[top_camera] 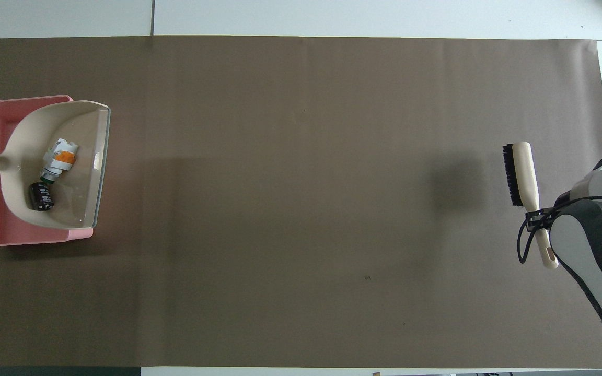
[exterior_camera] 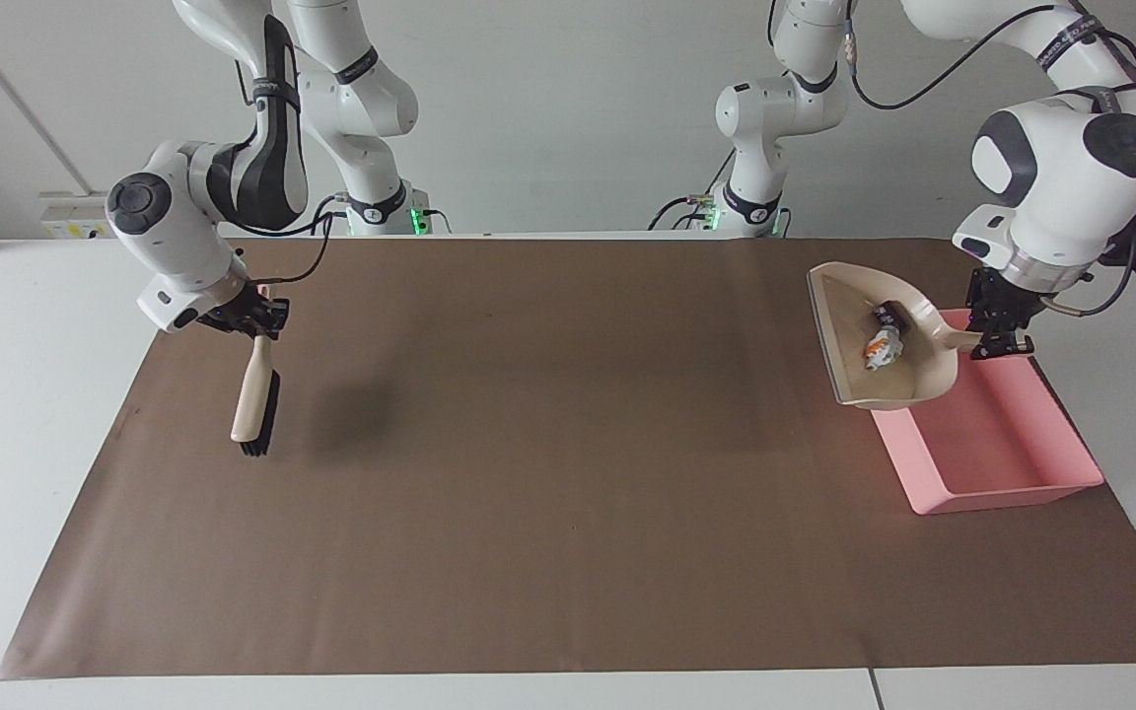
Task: Clean e-waste and dump in bin
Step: 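Tip the dustpan with the left gripper to dump items into the pink bin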
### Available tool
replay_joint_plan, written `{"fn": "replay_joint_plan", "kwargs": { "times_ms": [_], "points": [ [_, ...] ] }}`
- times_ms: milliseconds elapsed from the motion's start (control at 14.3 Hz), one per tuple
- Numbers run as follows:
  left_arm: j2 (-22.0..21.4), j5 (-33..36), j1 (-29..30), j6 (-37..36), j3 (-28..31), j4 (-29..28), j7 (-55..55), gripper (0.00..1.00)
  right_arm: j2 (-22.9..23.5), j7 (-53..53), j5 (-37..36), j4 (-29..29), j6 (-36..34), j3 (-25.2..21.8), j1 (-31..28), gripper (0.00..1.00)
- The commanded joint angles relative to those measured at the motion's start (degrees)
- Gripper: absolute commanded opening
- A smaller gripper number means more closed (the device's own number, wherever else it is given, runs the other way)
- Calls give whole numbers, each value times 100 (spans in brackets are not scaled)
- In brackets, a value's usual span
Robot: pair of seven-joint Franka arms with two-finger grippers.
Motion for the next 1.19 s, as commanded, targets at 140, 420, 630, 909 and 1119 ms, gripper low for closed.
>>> {"fn": "replay_joint_plan", "kwargs": {
  "times_ms": [140,420,630,909,1119],
  "points": [
    [318,1359,203,-56,-28,473,62,0,-39,-265,17,-259,349,56,-98,0],
    [345,2308,151,-47,-28,501,-306,0,-74,-265,26,-435,561,56,-107,0],
    [345,3338,72,-21,-37,404,-1263,0,-74,-265,26,-453,579,56,-107,0],
    [266,4744,-306,-109,-28,-113,-2458,0,-126,-265,35,-593,676,56,-107,2],
    [248,5229,-482,-345,-28,-386,-3188,0,-135,-265,35,-611,693,56,-116,2]
  ]
}}
